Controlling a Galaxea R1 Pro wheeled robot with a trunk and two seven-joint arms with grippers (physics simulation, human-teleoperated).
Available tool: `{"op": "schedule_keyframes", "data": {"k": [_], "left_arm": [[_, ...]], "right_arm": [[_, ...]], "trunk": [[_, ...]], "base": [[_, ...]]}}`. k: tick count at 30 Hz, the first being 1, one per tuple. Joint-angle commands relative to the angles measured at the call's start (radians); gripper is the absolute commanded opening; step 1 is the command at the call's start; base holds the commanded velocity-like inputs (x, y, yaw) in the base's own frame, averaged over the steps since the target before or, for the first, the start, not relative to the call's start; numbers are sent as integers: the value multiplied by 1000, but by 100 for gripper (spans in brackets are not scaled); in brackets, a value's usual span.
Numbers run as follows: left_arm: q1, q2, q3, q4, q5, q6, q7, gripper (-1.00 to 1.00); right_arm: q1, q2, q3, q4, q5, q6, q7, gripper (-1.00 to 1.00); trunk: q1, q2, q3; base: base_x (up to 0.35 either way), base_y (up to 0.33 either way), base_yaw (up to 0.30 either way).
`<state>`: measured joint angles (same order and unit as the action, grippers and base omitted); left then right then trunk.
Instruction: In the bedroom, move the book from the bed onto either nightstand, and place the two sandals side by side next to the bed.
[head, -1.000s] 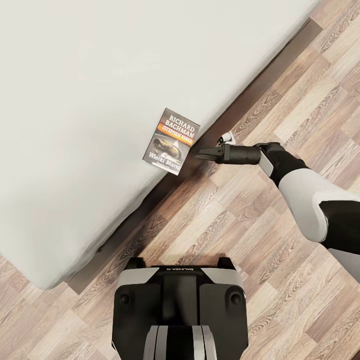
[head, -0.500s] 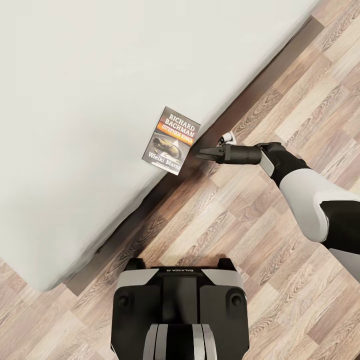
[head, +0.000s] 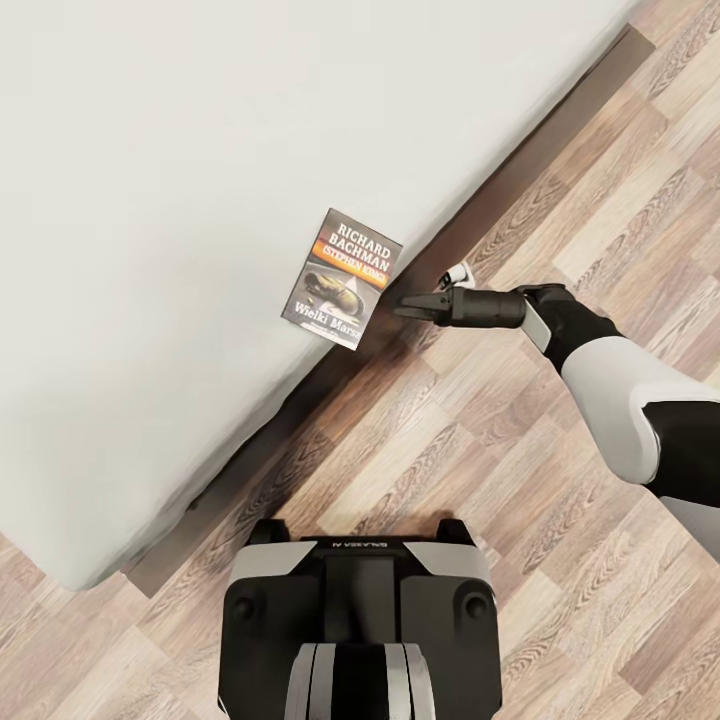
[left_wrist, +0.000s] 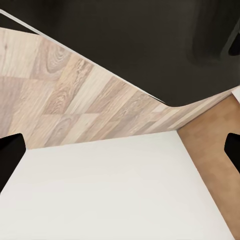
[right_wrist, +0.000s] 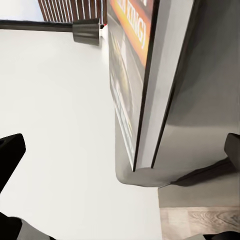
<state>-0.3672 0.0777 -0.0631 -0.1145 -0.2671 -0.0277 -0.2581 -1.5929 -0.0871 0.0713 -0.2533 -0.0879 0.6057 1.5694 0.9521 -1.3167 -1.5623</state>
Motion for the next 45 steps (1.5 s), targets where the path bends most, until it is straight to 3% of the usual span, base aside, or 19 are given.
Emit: {"op": "schedule_keyframes", "data": {"k": [1, 7, 24, 41, 45], "left_arm": [[0, 1, -6, -1, -3, -3, -1, 100], [0, 1, -6, -1, -4, -3, -1, 100], [0, 1, -6, -1, -3, -3, -1, 100], [0, 1, -6, -1, -3, -3, -1, 100], [0, 1, -6, -1, -3, -3, -1, 100]], "right_arm": [[0, -1, 8, -1, -9, 11, 1, 100], [-1, -4, 7, -4, -9, 12, 1, 100], [-2, -6, 7, -7, -9, 15, 1, 100], [-3, -3, 7, -7, -8, 18, 1, 100], [-3, 0, 7, -7, -7, 19, 1, 100]], "trunk": [[0, 0, 0], [0, 0, 0], [65, -119, -54], [65, -119, -54], [81, -147, -66]], "base": [[0, 0, 0], [0, 0, 0], [0, 0, 0], [0, 0, 0], [0, 0, 0]]}}
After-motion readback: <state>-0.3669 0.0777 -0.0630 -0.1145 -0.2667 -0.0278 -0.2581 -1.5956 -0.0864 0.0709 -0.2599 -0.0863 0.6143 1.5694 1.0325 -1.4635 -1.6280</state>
